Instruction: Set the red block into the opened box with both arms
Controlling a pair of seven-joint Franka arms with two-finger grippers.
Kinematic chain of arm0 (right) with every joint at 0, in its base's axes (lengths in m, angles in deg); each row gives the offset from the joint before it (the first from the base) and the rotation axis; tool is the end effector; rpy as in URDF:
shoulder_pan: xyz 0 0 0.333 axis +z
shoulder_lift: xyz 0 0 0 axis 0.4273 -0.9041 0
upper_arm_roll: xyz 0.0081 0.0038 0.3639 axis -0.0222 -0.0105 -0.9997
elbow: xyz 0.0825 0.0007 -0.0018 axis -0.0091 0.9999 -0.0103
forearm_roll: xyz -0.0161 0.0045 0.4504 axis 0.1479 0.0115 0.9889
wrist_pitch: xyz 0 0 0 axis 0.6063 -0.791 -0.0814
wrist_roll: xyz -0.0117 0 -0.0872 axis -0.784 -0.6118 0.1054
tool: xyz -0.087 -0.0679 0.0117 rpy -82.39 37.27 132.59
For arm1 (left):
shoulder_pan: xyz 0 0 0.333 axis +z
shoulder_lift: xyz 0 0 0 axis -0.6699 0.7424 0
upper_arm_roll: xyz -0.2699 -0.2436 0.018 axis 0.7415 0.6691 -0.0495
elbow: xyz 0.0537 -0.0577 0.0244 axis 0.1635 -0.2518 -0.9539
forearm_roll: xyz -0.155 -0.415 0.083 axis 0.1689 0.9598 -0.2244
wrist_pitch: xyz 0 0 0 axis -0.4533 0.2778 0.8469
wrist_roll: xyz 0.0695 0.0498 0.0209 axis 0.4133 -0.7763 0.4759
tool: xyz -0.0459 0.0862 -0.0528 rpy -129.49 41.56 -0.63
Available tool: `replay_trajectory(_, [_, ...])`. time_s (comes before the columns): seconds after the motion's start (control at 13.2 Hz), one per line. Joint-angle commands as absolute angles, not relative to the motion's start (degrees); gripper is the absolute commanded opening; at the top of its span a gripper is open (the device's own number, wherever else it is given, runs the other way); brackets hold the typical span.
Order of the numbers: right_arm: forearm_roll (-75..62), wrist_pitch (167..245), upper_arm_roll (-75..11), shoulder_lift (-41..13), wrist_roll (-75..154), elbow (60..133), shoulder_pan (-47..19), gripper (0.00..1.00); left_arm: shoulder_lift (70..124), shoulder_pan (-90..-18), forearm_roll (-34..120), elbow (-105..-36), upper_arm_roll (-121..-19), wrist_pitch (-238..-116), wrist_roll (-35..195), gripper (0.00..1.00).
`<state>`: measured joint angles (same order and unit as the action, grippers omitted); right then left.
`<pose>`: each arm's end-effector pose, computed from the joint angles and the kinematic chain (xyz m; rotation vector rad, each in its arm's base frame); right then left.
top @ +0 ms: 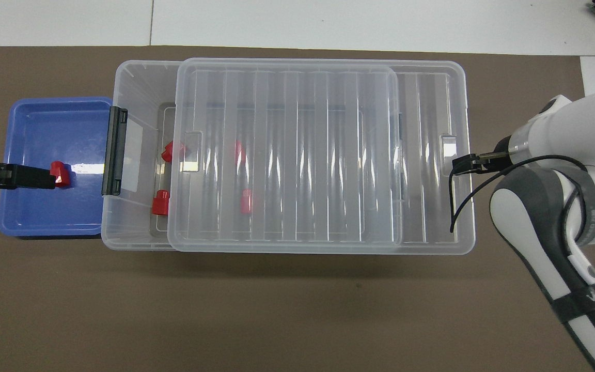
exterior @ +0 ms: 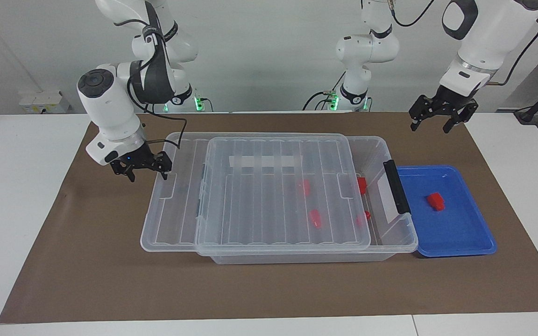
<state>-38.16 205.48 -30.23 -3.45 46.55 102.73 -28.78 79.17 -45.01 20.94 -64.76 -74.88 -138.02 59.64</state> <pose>0.6408 0.0197 0.4697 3.1342 0.0974 0.0482 0.5753 -0.0120 0.6387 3.0799 -0.1448 0.1059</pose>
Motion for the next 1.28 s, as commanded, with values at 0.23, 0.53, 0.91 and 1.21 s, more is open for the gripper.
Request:
replay_trajectory(0.23, [-37.9,205.03,-30.5,-2.2,35.75,104.74,-34.26,1.0,81.24,-36.88,17.5,-77.3,-75.21,-159.53,51.47,1.0])
replay_trajectory(0.53, [-38.25,205.11,-30.5,-2.2,30.13,104.74,-37.33,1.0,90.14,-33.62,17.04,-79.67,-75.12,-169.56,51.15,1.0])
replay_trajectory(0.91, [-38.34,205.11,-30.5,-2.2,29.33,104.57,-37.43,1.0,100.51,-34.32,17.04,-86.98,-75.04,-187.59,57.12,1.0])
replay_trajectory(1.21, [-38.34,203.36,-30.67,-1.85,32.03,102.9,-36.81,1.0,100.7,-34.24,17.04,-86.98,-75.12,-187.17,56.95,0.67])
